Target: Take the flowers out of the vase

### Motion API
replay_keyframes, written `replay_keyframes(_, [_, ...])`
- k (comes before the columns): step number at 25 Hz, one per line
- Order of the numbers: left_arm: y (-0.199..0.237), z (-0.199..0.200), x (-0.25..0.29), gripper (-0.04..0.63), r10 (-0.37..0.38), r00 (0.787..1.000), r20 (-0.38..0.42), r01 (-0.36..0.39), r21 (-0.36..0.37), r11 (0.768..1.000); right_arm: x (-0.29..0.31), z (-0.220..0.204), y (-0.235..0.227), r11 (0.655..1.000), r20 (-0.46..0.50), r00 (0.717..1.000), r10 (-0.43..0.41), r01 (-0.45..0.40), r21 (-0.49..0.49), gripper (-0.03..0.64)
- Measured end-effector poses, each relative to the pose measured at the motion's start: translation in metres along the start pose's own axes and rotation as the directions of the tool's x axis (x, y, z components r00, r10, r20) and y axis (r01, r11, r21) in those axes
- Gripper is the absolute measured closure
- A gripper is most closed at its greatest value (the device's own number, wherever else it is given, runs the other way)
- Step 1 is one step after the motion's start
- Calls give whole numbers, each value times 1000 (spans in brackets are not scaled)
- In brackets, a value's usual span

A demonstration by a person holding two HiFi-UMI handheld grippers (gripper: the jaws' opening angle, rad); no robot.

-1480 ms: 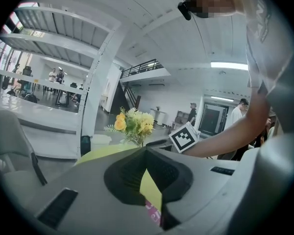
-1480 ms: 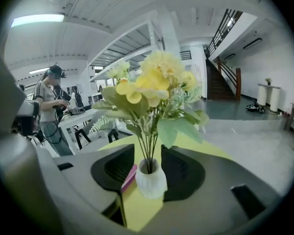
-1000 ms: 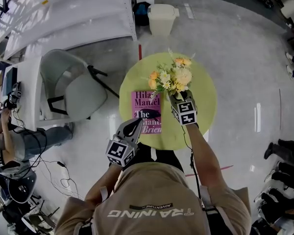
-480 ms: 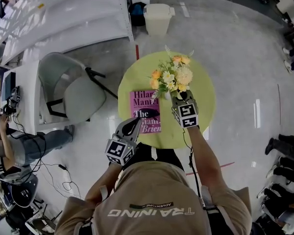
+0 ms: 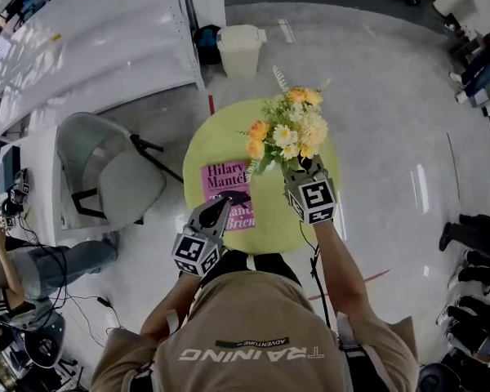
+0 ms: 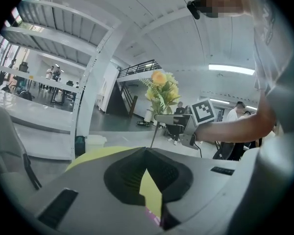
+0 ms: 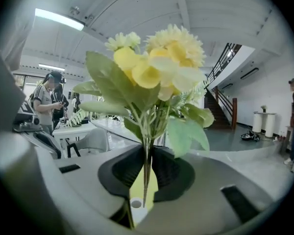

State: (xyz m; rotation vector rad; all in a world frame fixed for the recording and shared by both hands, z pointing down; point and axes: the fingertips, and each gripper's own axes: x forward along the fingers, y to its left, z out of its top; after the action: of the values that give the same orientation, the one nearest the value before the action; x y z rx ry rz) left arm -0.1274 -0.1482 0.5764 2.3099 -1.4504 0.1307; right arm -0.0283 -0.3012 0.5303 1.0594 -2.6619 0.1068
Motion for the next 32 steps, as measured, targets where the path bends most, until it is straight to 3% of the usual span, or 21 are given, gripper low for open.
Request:
replay_keyframes(7, [-22, 10, 12, 584, -54, 999, 5, 53, 33, 998, -36, -15, -19, 999, -48, 998, -35, 36, 21, 568])
replay_keyframes(16, [-35, 7, 32, 584, -108, 994, -28, 109, 46, 993, -71, -108, -45, 987, -226, 970, -90, 118, 113, 572])
replay_keyframes(24, [-38, -1, 47, 584, -121, 990, -67, 124, 40, 992, -77, -203, -53, 949, -416, 909, -21, 148, 277, 572])
replay_keyframes(32, [-24, -4, 59, 584, -90, 992, -91, 92, 20, 996, -60, -261, -59, 899, -548, 834, 70, 186, 397, 572])
